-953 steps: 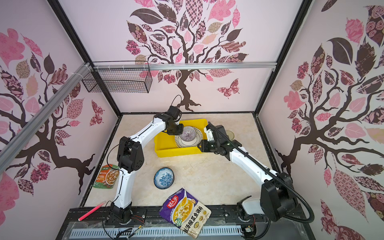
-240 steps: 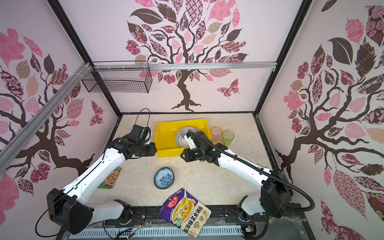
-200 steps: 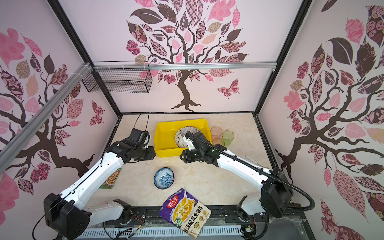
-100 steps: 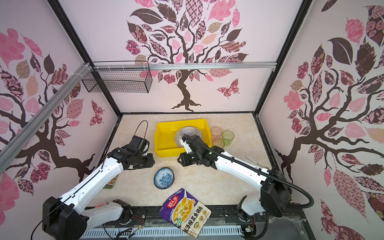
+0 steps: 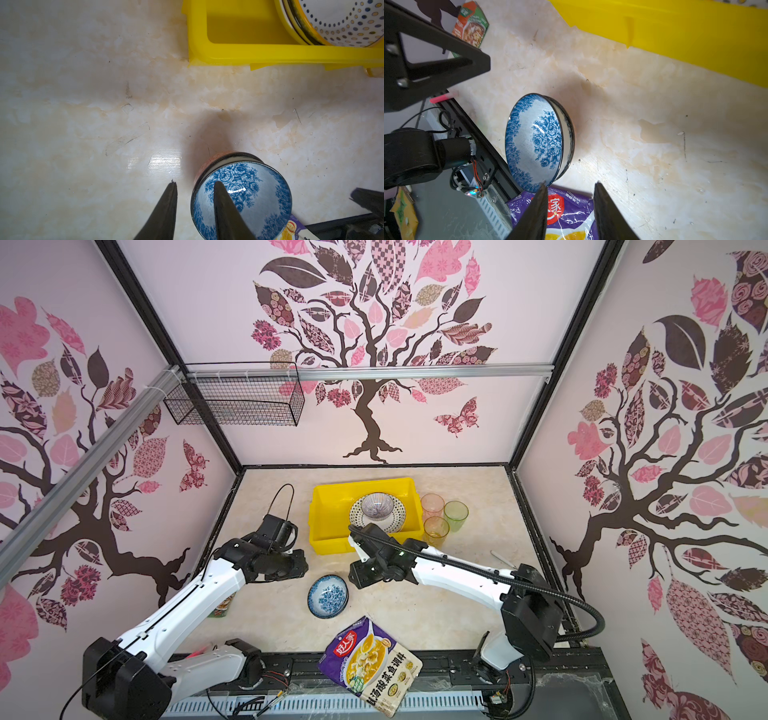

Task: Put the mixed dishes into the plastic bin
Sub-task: 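Move the left gripper over the blue floral bowl while right reaches toward it, then close the right gripper on the rim of the blue floral bowl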

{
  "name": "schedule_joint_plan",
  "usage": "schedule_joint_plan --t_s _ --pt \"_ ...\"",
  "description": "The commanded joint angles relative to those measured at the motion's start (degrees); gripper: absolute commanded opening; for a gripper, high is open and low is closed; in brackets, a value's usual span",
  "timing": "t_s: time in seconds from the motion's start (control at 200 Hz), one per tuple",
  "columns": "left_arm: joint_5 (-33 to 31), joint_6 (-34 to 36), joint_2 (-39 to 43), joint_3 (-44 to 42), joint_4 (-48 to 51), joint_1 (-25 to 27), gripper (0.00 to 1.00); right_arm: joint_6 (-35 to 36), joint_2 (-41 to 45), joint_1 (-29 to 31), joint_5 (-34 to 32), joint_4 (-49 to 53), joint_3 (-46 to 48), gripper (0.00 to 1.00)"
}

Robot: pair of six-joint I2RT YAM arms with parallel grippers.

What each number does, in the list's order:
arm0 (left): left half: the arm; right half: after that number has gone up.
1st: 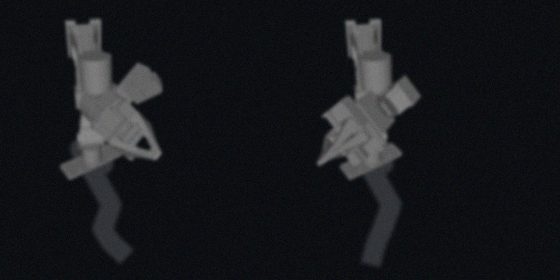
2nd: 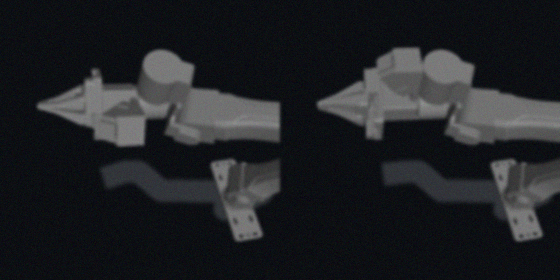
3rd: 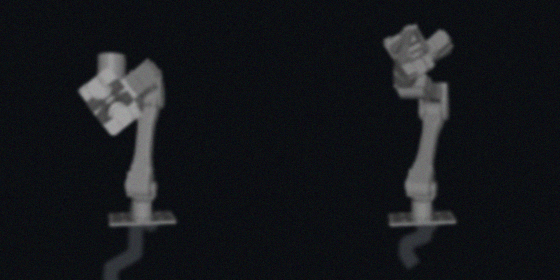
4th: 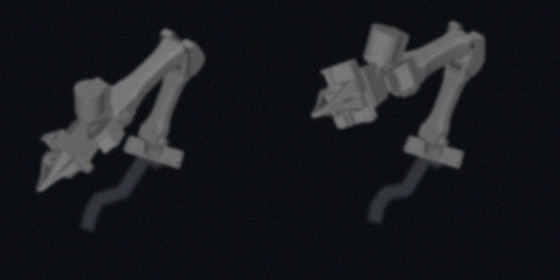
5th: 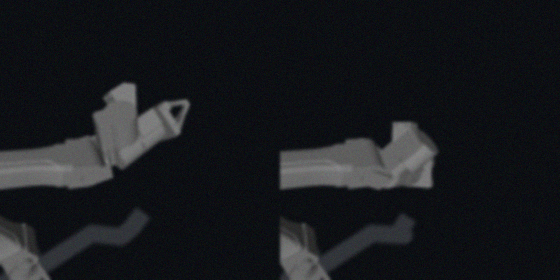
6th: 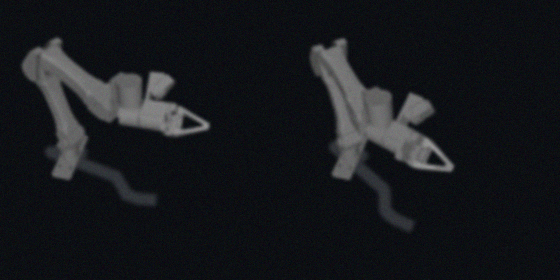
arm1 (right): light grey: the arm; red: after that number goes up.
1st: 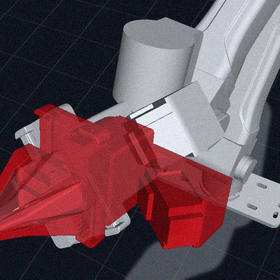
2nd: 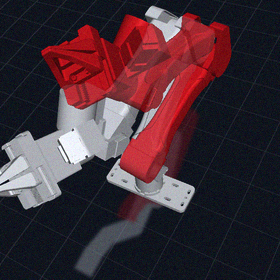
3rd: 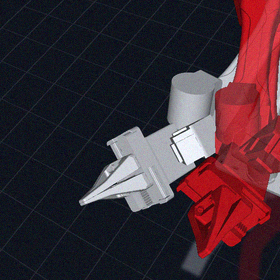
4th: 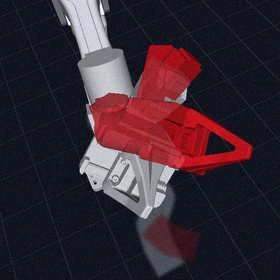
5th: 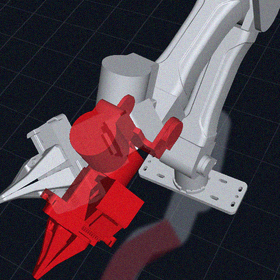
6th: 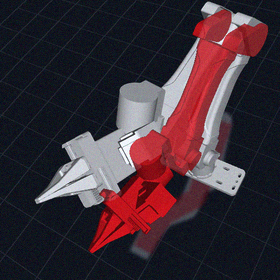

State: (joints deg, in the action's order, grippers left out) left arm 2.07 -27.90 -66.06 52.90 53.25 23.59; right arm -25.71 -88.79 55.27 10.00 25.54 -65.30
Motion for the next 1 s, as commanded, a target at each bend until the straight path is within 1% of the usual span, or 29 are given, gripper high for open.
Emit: schedule_joint_plan --t_s 0.0,0.375,0.52,0.996 --pt "-1.1 0.1 1.2 -1.5 0.3 -0.3 0.34 1.3 -2.7 1.4 -3.4 4.0 -4.0 0.4" --pt "-0.9 -0.3 3.0 -3.4 -0.4 -0.3 0.34 0.7 -6.9 3.3 -6.3 5.7 -7.0 0.4" --pt "0.2 -0.6 3.5 -4.6 -1.0 -0.3 0.34 0.7 -9.0 3.9 -6.5 6.4 -8.8 0.39" --pt "1.1 -0.8 4.5 -5.9 -1.9 -0.3 0.35 1.8 -14.3 5.2 -8.2 9.6 -13.6 0.37"
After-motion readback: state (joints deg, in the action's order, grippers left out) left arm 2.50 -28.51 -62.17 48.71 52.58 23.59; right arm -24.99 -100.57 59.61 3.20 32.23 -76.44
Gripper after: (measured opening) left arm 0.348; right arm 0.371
